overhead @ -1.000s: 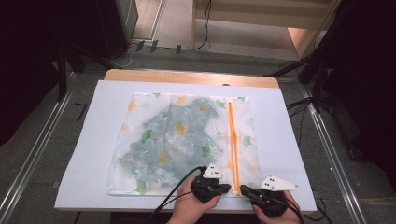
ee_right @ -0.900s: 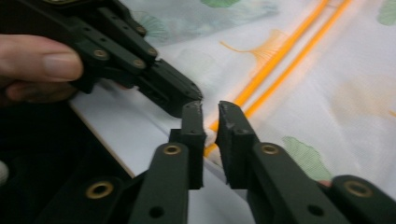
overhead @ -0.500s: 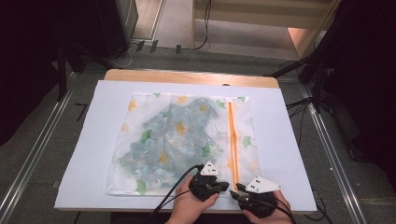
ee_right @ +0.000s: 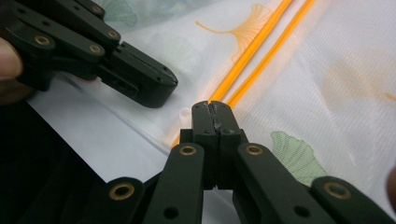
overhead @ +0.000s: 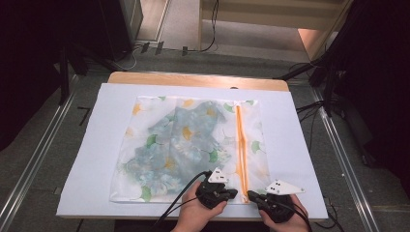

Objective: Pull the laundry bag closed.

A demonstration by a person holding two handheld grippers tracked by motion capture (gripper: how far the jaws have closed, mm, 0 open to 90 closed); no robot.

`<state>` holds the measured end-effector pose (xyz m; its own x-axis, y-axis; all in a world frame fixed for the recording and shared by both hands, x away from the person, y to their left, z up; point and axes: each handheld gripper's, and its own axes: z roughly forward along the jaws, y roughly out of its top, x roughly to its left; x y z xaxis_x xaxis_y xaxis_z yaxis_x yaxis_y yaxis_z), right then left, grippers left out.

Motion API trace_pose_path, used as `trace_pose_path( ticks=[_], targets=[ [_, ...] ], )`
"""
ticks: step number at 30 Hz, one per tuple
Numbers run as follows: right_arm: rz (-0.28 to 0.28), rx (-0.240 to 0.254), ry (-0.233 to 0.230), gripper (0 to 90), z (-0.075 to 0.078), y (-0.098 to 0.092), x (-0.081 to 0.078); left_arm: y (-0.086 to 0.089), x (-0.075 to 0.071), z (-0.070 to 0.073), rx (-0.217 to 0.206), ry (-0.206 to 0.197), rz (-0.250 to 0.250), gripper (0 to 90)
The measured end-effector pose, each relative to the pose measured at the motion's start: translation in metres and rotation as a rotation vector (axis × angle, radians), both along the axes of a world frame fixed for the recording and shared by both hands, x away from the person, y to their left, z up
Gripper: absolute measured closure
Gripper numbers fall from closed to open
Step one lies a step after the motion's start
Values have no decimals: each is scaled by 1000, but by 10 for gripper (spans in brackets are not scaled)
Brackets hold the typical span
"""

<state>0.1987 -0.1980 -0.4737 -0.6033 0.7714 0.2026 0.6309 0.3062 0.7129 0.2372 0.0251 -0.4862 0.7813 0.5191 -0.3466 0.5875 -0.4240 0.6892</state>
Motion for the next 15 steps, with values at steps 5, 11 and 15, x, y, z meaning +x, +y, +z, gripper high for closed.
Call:
trace_pose_path(
  ticks=[5,11,15],
  targets=[
    [-11,9,-8,789,1,10,4,2,1,0,-6,10,27,900],
    [-45,-28,39,759,-2,14,9,2,1,0,-4,9,23,900],
    [-17,-22,46,753,0,14,6,2,0,0,-1,5,22,900]
  ],
)
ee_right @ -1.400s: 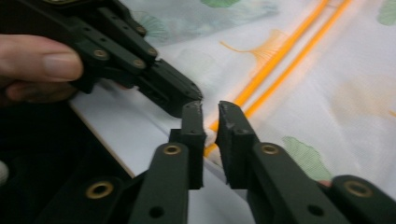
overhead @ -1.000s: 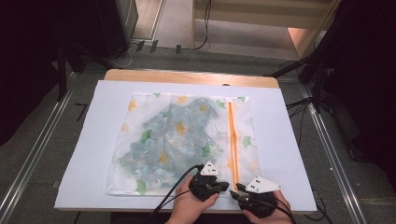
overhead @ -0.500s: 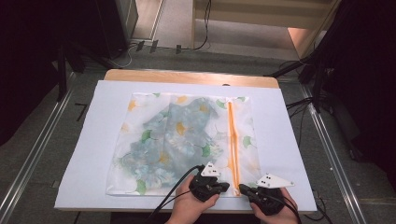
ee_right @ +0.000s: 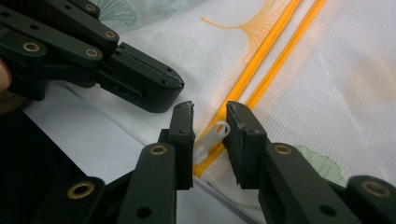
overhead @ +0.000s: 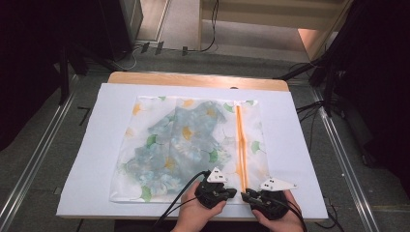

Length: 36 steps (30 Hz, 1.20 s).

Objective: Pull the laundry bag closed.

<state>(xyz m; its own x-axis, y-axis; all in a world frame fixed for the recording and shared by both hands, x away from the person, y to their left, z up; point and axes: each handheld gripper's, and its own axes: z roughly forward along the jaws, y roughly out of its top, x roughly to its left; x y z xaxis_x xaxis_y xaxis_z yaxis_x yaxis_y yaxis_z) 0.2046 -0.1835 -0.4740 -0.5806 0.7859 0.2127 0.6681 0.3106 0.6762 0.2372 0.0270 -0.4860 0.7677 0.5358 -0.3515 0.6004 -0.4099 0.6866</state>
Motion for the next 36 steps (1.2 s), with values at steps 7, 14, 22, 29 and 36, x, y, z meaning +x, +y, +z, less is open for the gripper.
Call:
trace_pose_path(
  ticks=[7,14,22,29,36],
  targets=[
    [-9,-49,-11,848,-1,3,-1,-1,0,0,-3,-3,-7,900],
    [7,0,-8,900,1,1,-1,-1,-1,0,5,-12,-19,900],
    [14,92,46,900,0,-10,2,-2,-1,0,5,-13,-21,900],
    [-10,85,19,900,1,-7,3,-2,-3,0,7,-18,-33,900],
    [-10,107,43,900,-1,-10,4,-4,-6,1,14,-42,-55,900]
  ],
)
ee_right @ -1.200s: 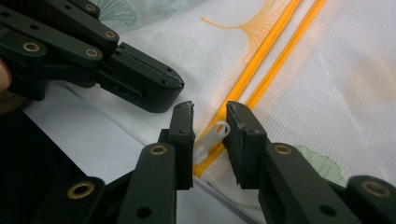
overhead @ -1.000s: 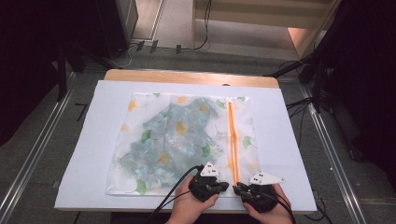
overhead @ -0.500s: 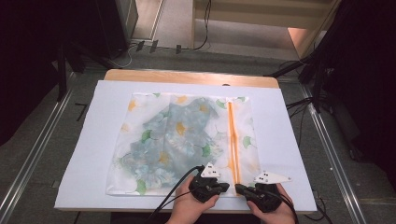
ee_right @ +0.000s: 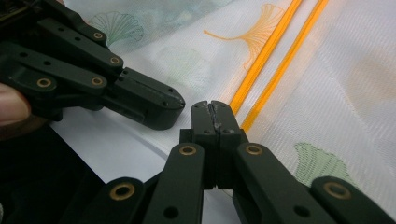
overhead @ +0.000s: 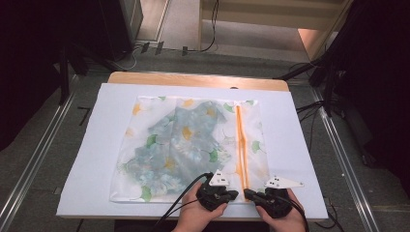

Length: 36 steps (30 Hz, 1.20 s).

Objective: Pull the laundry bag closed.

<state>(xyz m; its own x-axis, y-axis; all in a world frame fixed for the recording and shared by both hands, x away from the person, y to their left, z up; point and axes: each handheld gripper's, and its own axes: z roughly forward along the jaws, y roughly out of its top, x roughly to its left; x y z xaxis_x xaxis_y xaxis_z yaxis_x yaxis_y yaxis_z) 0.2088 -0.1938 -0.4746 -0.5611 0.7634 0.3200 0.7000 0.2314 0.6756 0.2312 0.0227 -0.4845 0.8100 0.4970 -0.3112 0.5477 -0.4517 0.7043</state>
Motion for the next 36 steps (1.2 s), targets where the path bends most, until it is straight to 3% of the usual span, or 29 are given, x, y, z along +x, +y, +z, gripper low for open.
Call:
trace_pose_path(
  ticks=[10,18,25,28,31,36],
  targets=[
    [-6,1,27,900,-2,1,1,-3,-7,0,7,26,7,900],
    [-18,-6,28,900,-3,2,2,-6,-13,0,25,-24,6,900],
    [-28,-6,19,900,-1,3,6,-6,-12,0,29,-19,-4,900],
    [-27,2,29,900,0,3,8,-5,-10,0,20,6,2,900],
    [-33,13,40,900,1,0,7,-6,-11,1,8,-15,5,900],
    [-47,42,64,900,-1,-4,4,-9,-11,4,-29,-5,20,900]
  ],
)
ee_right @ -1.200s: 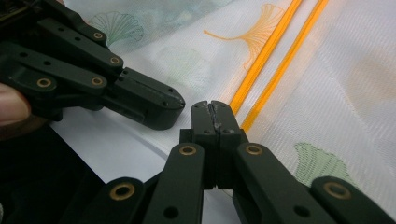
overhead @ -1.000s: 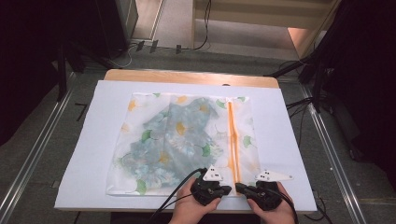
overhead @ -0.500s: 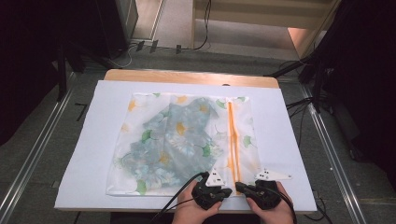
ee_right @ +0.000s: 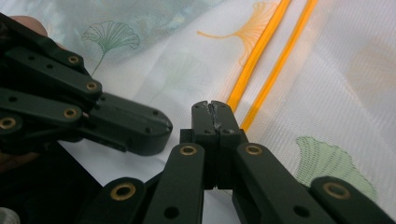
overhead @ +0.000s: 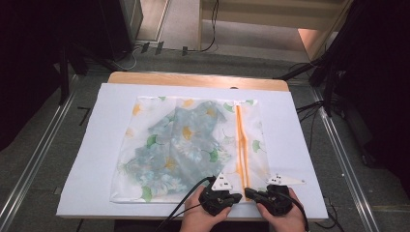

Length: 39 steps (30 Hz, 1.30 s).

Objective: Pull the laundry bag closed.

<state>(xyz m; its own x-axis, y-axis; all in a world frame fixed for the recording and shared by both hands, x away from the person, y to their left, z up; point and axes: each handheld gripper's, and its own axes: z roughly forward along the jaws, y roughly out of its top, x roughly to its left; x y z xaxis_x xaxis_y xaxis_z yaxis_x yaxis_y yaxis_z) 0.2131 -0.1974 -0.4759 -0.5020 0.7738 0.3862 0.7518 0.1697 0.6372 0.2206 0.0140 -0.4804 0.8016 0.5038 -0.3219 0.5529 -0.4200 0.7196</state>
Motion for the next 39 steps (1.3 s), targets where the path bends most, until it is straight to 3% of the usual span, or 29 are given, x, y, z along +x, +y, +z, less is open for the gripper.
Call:
trace_pose_path(
  ticks=[3,13,21,29,39],
  targets=[
    [-3,10,22,900,-3,-1,1,-5,-1,-3,16,9,3,900],
    [-9,24,49,900,-6,0,4,-12,-7,-4,67,-33,-21,900],
    [-8,-7,10,900,-2,1,10,-11,-4,-4,62,-4,-28,900],
    [16,3,-21,900,2,2,20,-10,-2,-5,56,10,-31,900],
    [3,10,-54,900,7,-1,40,-10,-2,-5,50,10,-34,900]
  ],
)
